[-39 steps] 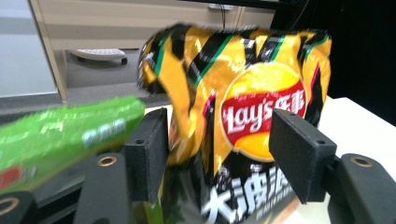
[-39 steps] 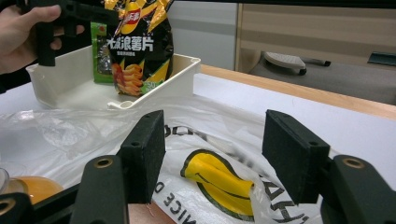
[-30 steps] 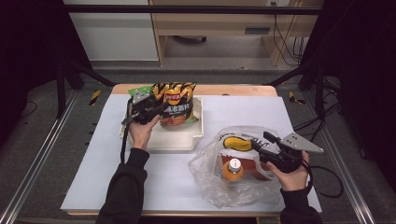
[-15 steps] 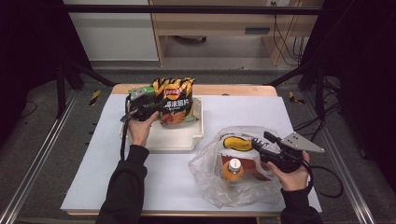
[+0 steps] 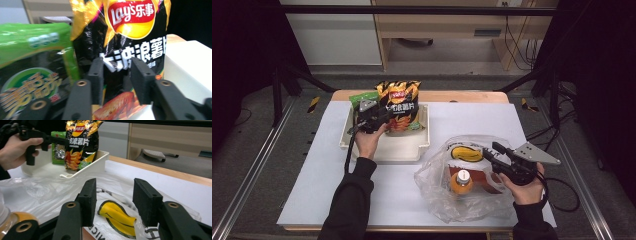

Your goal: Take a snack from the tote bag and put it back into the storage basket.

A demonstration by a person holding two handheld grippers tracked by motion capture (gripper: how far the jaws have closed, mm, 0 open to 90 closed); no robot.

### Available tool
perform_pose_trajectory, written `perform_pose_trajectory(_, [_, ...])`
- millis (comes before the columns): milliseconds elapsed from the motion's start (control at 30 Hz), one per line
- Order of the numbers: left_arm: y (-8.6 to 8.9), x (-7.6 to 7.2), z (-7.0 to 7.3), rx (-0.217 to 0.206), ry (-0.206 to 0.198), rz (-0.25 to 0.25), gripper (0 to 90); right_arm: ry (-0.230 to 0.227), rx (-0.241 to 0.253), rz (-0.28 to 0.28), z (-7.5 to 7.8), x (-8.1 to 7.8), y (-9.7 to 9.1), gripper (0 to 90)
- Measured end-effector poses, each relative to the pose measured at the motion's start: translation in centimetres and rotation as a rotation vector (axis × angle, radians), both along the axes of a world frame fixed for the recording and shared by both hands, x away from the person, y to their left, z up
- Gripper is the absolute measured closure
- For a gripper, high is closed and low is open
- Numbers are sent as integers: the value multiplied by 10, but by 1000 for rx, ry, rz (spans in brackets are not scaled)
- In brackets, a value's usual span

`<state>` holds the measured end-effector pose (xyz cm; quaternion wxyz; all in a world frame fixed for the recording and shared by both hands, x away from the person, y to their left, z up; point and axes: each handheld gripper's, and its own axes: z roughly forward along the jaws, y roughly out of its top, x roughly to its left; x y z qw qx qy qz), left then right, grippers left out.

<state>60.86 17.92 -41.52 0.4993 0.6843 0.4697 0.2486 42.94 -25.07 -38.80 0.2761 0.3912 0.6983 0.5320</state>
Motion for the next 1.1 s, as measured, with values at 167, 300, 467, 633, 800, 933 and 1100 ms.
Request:
perform_pose_trajectory(167, [3,-11,5,-2,-5,-11,535,3,3,25,1,-2,0,593])
perform_pose_trajectory(300, [11,-32,14,-20,-26,-28,511,21,0,33,3,-4,2,627])
perform_pose_trajectory(467, [20,-66,26,-30,-52,-66,500,24,12,51,9,-6,1,651])
perform_pose_trajectory(633, [16,-99,32,-4,-80,-113,492,20,18,44,15,-8,-2,635])
perform_pose_trajectory(800, [6,-121,35,6,-94,-176,484,22,37,41,23,-13,-3,582])
perform_pose_trajectory(933, [-4,-134,35,10,-83,-216,483,-3,31,32,33,-19,-5,542])
perform_pose_trajectory(1100, [-22,-147,35,9,-86,-270,495,-11,43,51,41,-24,-8,631])
